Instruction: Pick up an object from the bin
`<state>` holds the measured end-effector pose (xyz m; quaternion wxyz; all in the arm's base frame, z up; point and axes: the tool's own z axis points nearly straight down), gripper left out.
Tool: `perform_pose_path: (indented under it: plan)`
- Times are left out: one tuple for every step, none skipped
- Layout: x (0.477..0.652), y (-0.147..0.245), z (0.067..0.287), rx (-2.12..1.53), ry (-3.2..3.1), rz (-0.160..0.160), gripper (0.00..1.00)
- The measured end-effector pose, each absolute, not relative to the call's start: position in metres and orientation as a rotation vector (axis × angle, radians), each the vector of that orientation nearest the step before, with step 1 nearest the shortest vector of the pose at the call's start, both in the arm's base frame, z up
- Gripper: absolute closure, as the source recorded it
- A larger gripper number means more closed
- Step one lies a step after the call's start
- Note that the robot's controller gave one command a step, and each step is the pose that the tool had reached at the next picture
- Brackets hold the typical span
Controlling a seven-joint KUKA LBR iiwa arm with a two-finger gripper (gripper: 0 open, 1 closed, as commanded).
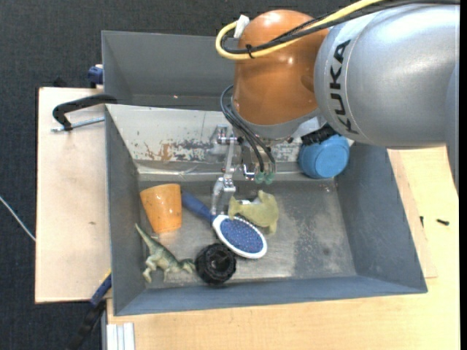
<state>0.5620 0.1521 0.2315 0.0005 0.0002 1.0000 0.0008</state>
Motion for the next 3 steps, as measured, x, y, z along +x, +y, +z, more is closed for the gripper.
perform_pose_path:
  plan:
    - [0.506, 0.104, 0.148, 0.302, 3.134, -0.003, 0.00]
    - [0.556, 0.077, 0.073, 0.266, 3.120, 0.003, 0.00]
    - [0.558, 0.079, 0.079, 0.265, 3.112, 0.007, 1.00]
